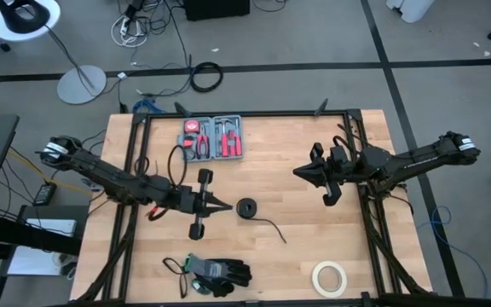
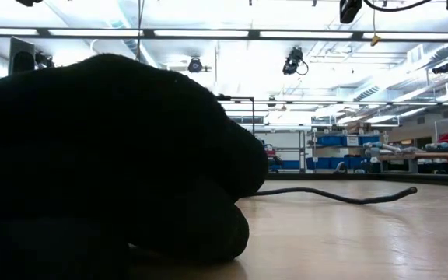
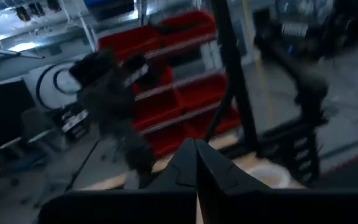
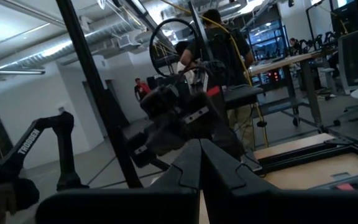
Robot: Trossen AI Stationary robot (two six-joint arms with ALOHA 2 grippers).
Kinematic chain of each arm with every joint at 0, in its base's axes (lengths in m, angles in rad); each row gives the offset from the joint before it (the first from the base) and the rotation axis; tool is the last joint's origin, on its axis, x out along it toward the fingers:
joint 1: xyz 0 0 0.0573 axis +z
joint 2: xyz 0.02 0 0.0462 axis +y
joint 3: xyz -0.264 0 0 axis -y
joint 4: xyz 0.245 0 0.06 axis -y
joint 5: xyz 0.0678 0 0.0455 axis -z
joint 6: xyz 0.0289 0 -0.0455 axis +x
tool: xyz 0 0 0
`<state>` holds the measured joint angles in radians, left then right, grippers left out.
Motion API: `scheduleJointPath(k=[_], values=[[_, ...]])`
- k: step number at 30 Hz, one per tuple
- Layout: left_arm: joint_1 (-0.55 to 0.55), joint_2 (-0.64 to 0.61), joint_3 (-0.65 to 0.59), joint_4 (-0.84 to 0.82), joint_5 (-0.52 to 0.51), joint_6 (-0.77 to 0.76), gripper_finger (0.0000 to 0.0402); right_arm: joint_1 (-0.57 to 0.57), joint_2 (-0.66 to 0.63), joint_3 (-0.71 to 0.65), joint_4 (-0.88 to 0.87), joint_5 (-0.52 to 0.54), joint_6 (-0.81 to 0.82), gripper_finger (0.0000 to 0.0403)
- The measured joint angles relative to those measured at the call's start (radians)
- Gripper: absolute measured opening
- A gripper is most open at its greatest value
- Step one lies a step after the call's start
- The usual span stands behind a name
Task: Coil cords
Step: Return to Home Position
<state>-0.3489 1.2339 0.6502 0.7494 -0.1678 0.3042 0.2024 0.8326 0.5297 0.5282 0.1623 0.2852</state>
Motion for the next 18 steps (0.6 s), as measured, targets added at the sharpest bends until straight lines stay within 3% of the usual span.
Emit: scheduleJointPath(k=[3, 7, 9, 18], values=[[0.0, -0.012, -0.002, -0.059, -0.071, 0.02, 0.0, 0.0, 0.0, 0.0, 0.0, 0.0, 0.0, 0.0008], [0.004, -0.032, -0.002, -0.153, -0.231, -0.119, 0.0, 0.0, 0.0, 0.0, -0.001, 0.0, 0.0, 0.0008], [0.005, -0.05, -0.002, -0.185, -0.26, -0.171, 0.0, 0.0, 0.0, 0.0, -0.001, 0.0, 0.0, 0.0007], [0.001, -0.126, -0.025, -0.167, -0.067, -0.156, 0.0, 0.0, 0.0, 0.0, -0.004, 0.0, 0.0, 0.0008]])
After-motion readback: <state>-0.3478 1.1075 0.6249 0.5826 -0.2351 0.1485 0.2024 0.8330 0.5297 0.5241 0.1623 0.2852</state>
